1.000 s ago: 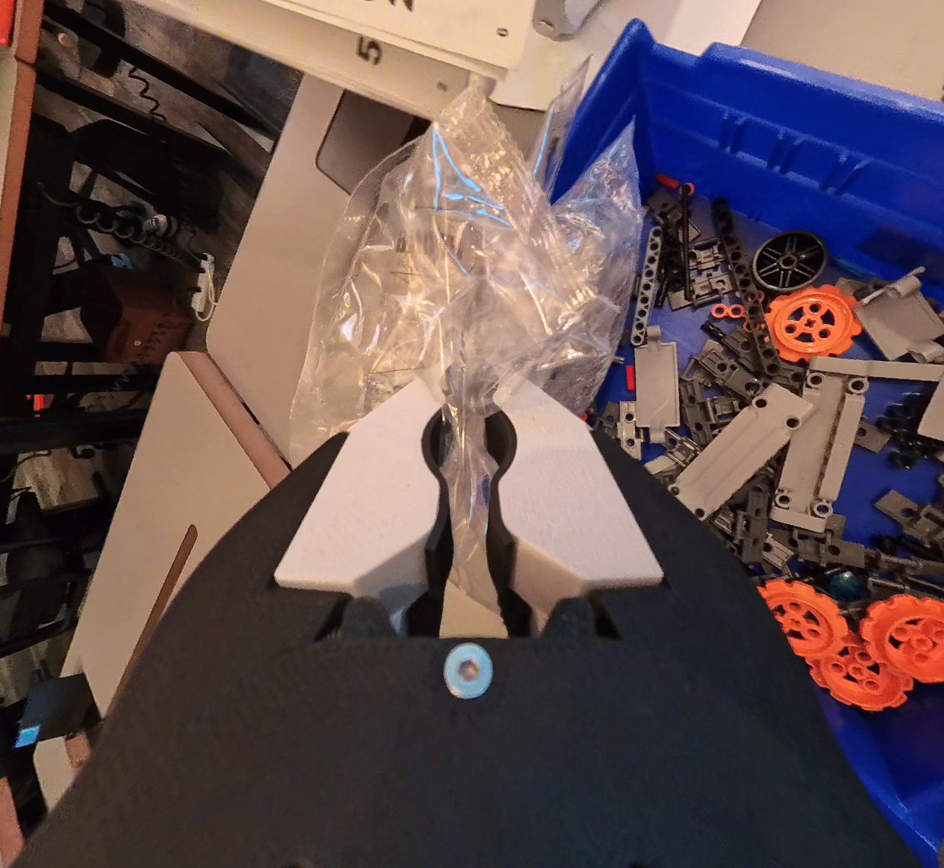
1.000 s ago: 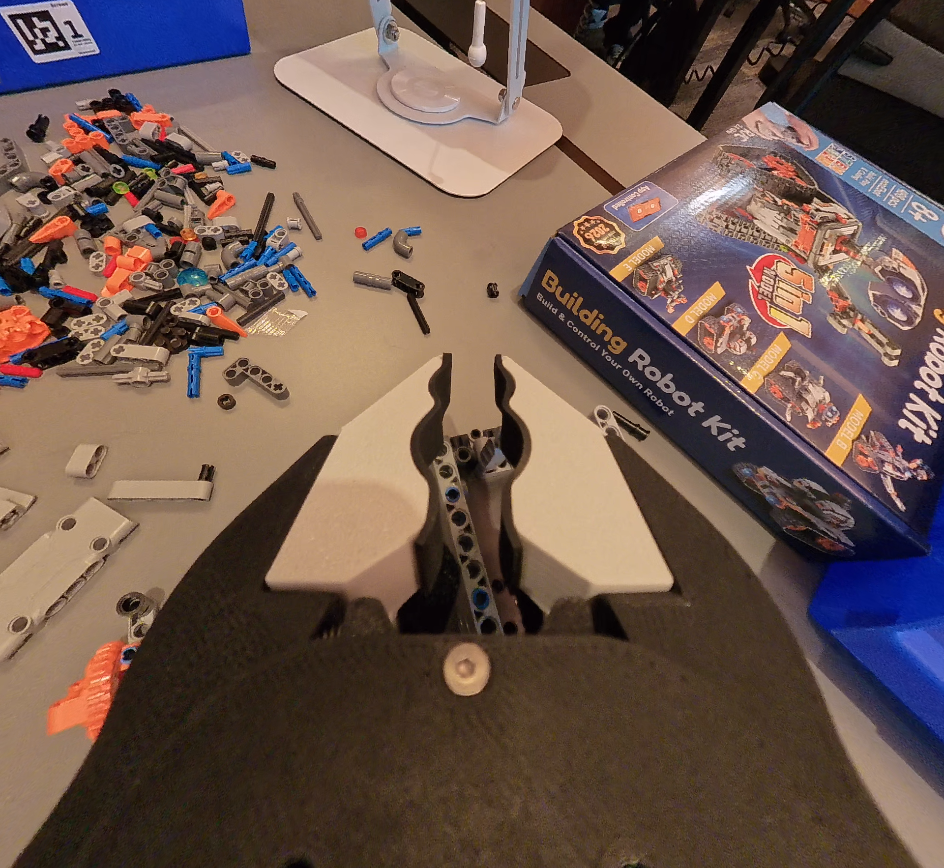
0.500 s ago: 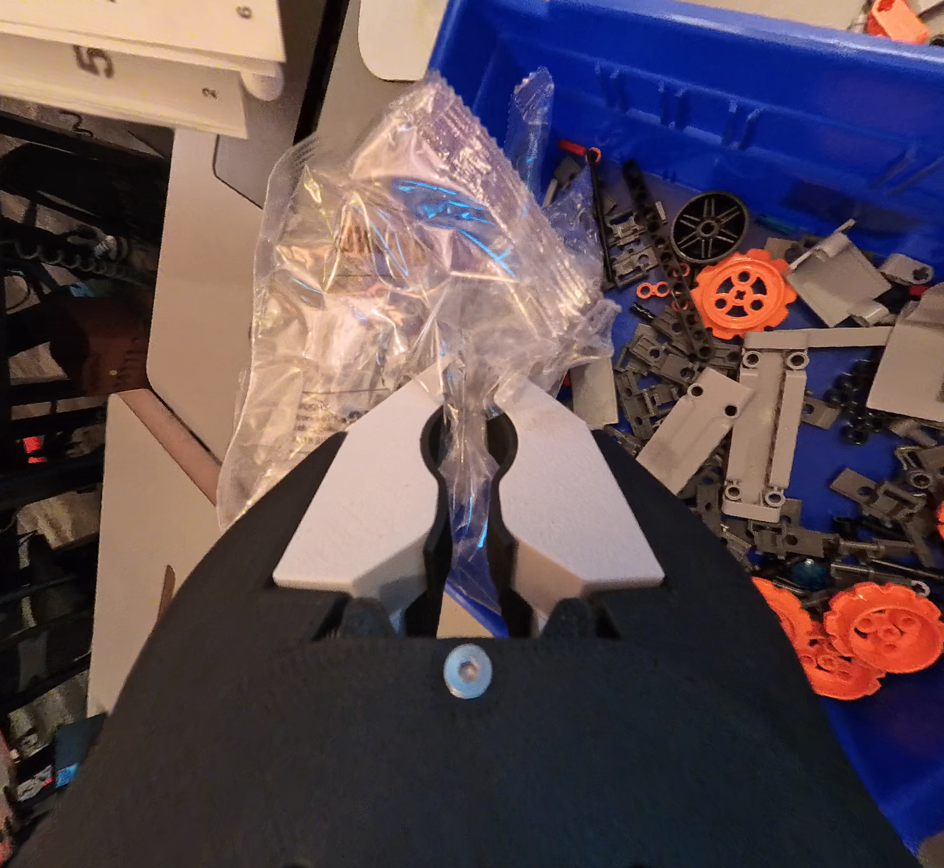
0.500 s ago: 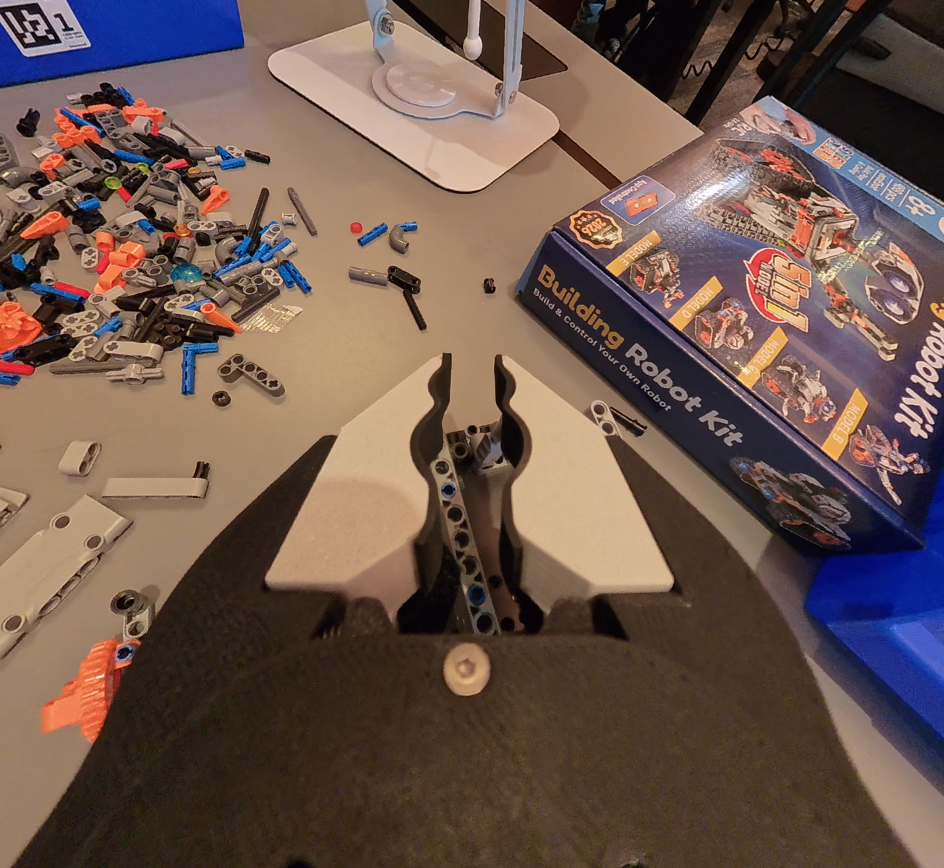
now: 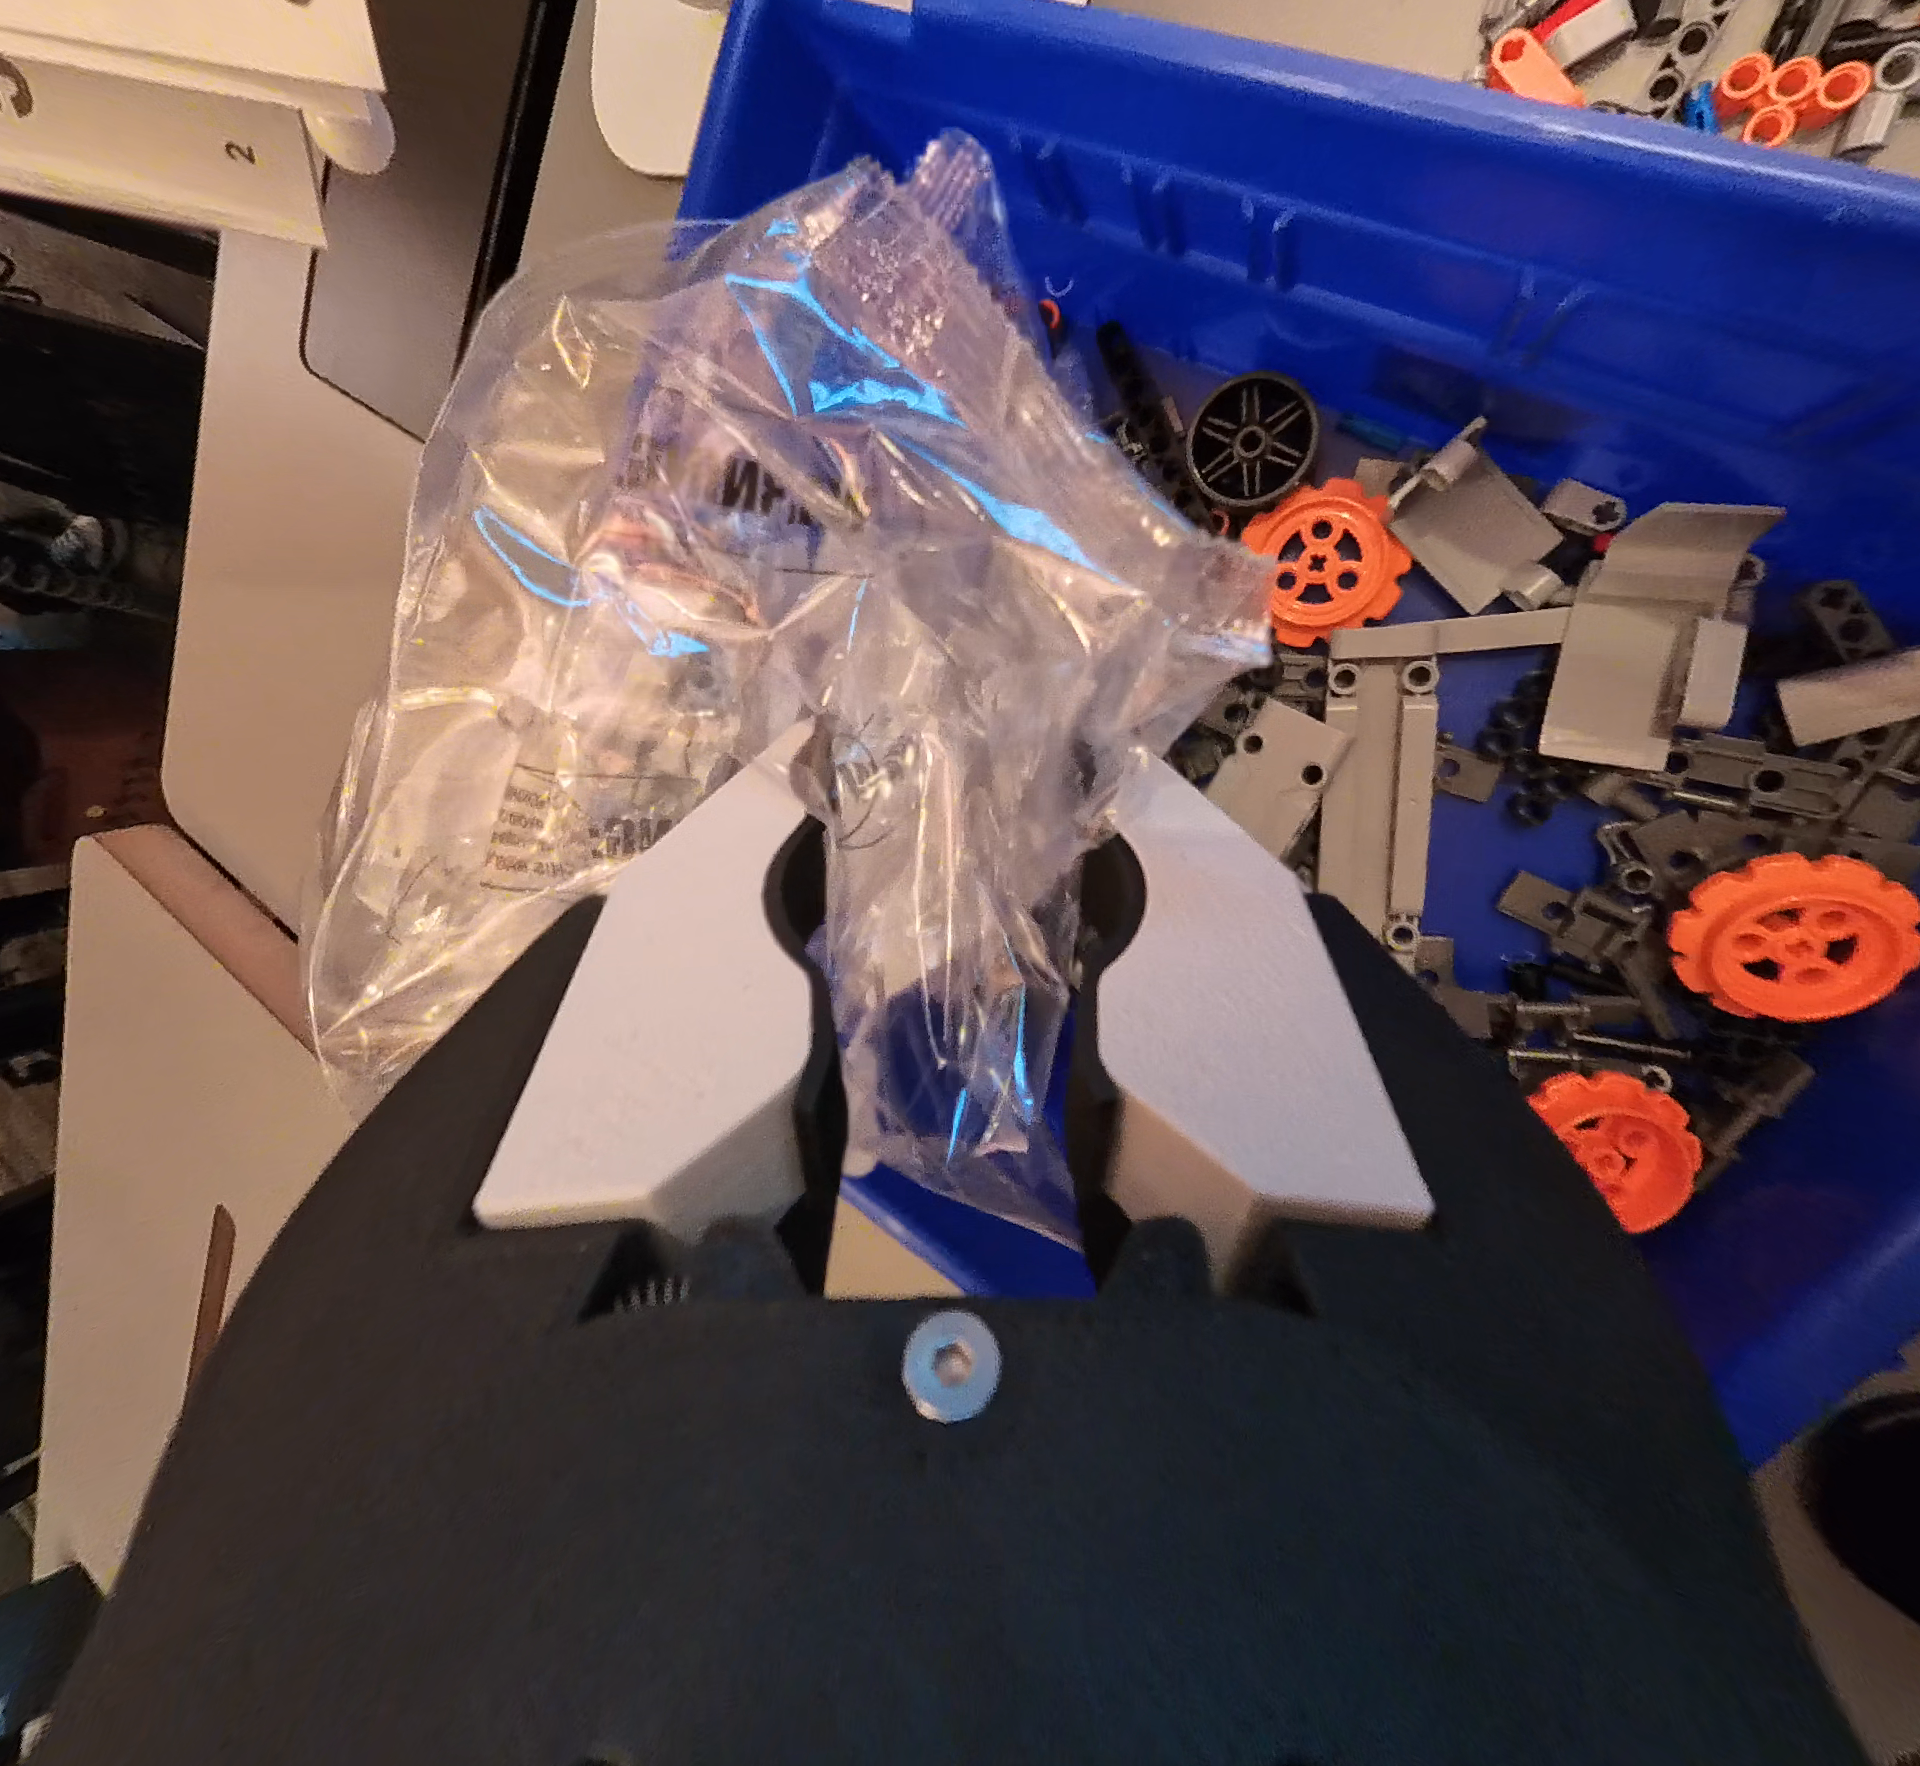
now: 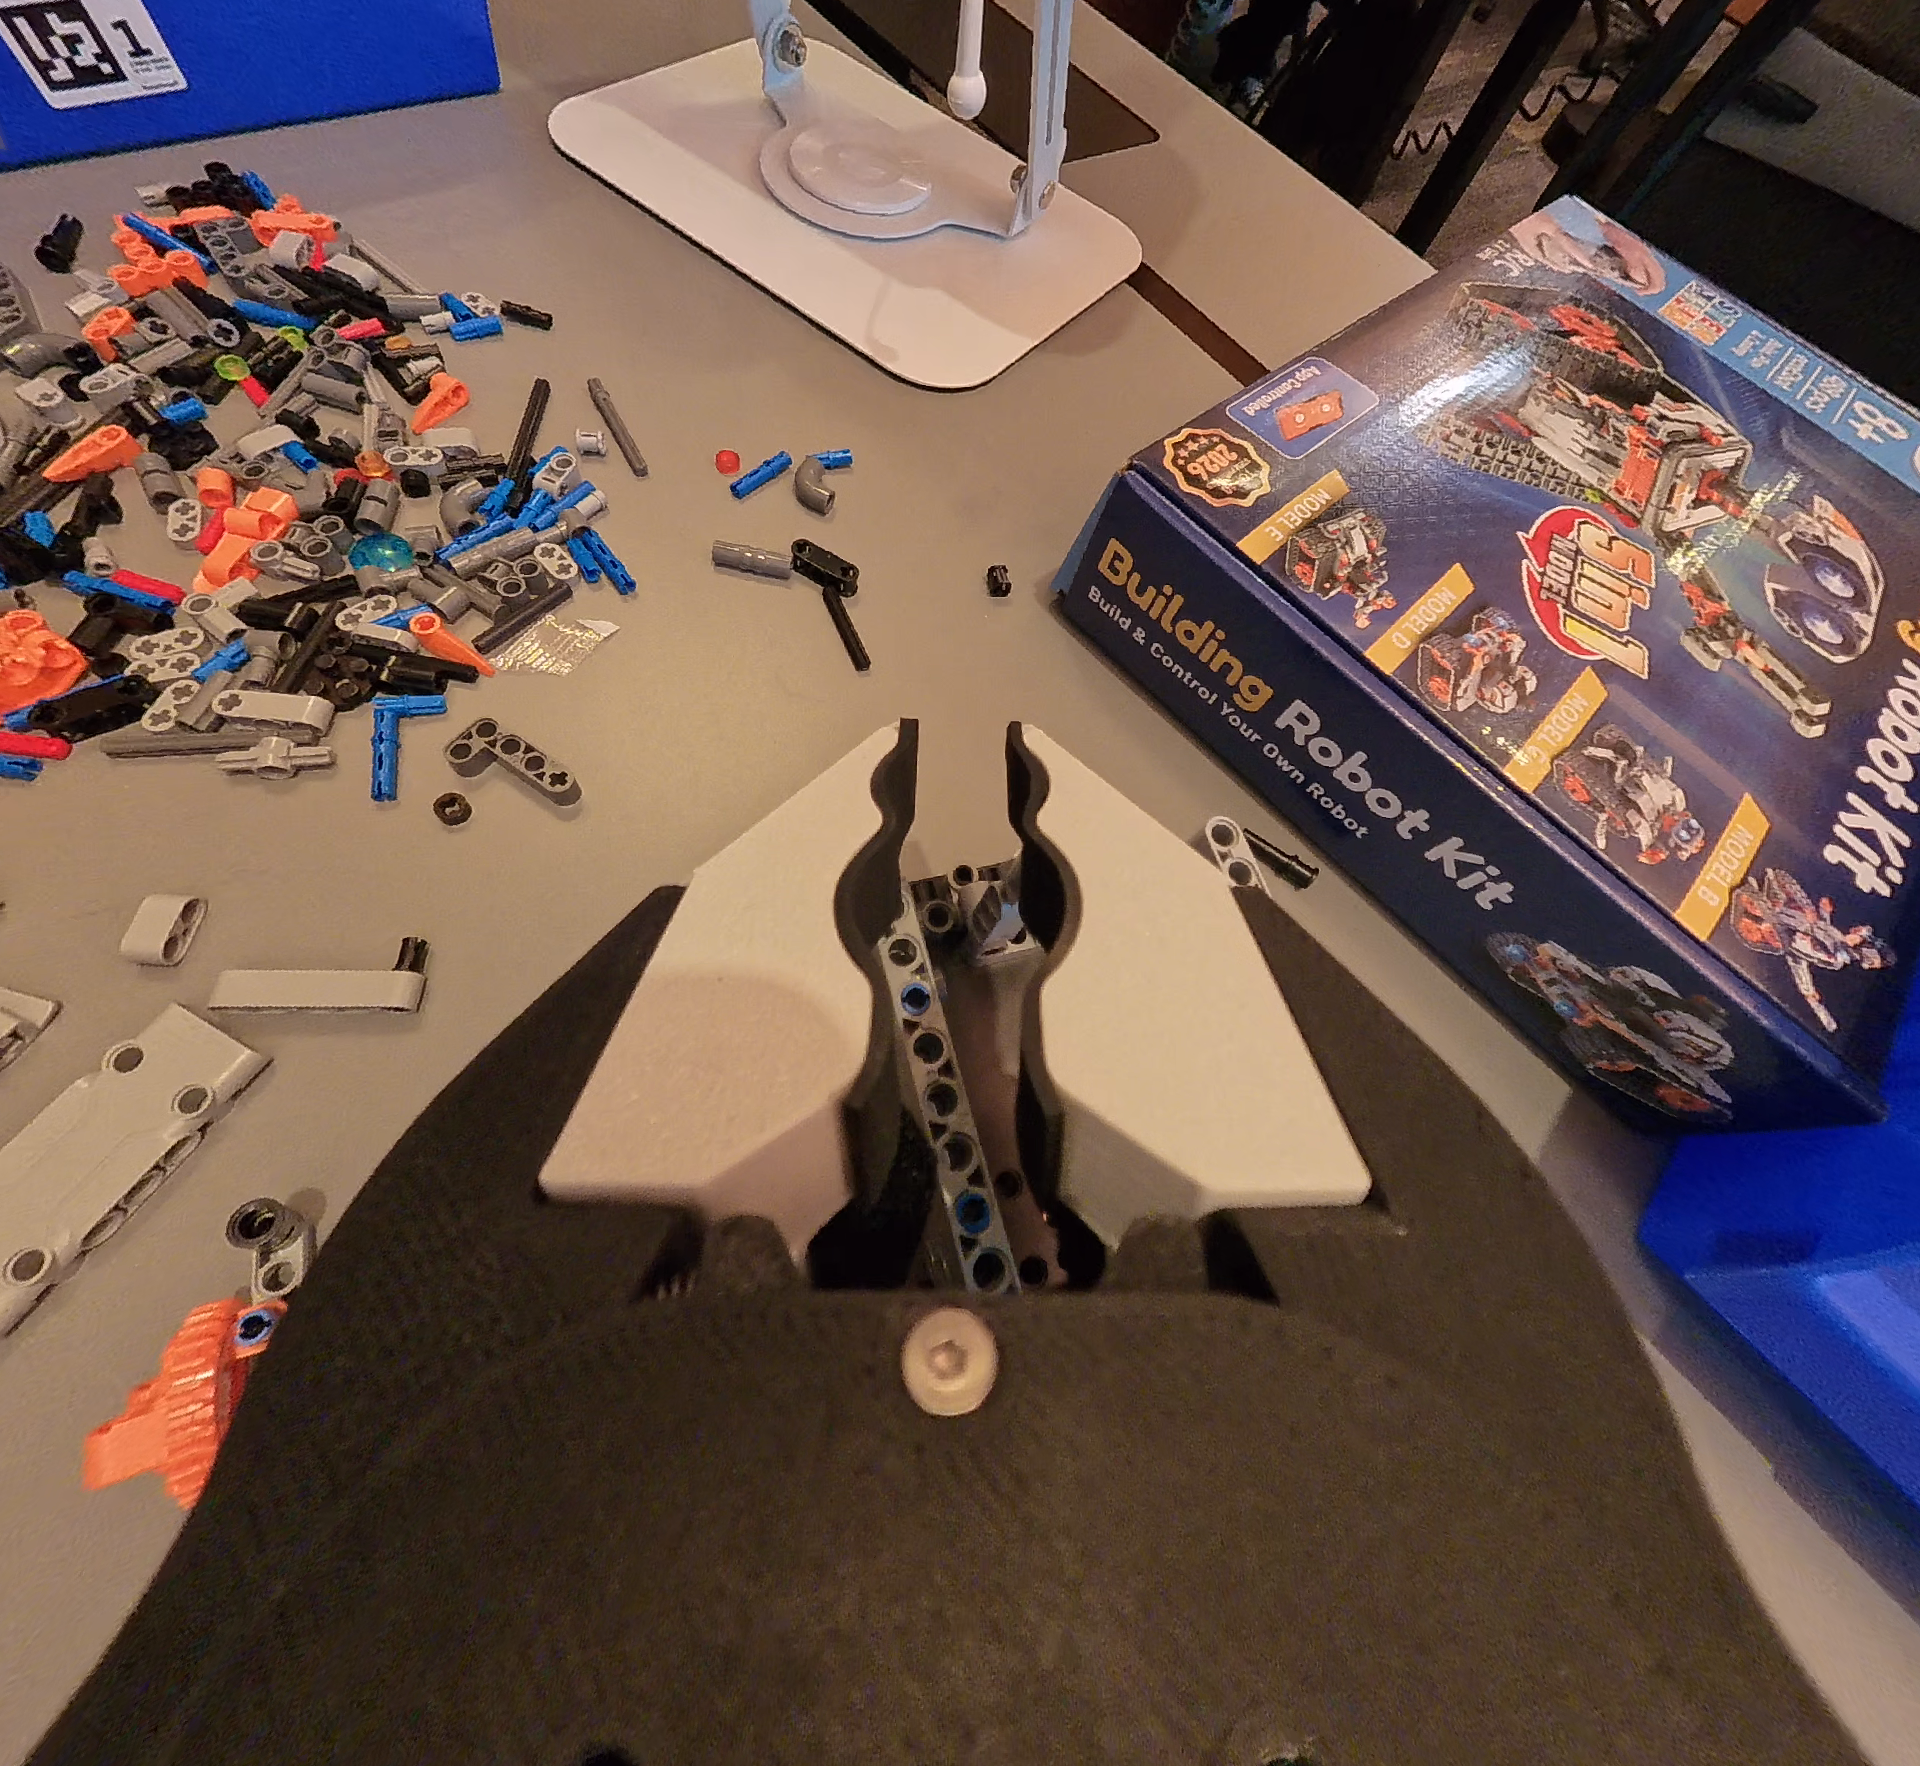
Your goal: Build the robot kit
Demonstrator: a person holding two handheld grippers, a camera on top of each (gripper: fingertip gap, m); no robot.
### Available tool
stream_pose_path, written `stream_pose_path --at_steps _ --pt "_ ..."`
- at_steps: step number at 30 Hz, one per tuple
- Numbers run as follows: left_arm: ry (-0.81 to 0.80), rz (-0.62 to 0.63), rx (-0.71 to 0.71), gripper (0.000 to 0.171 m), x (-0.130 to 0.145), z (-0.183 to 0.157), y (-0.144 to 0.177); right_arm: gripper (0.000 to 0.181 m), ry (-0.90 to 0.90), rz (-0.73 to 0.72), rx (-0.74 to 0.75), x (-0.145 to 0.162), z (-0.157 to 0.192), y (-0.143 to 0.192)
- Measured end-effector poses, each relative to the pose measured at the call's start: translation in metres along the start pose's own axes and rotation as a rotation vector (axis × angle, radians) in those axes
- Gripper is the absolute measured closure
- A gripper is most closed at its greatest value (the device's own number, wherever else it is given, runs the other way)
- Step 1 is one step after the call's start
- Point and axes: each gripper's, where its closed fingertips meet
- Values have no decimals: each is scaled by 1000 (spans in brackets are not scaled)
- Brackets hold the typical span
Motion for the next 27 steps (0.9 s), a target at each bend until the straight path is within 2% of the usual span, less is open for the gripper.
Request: stream_pose_path --at_steps 19,24,27 --pt "-46 42 66 122 23 -21 56 167 1 -3 -10 0 2 0" --pt "-67 55 130 124 31 -39 74 167 3 -5 -16 -1 3 1" --pt "-79 53 229 125 34 -63 87 167 5 -8 -17 -2 3 1"
Point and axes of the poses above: each gripper's, where its closed fingertips meet, y back along the fingers, x out of its underside, z = x × y across the jaws, and after that the axes turned 8 degrees about -y, right-handed
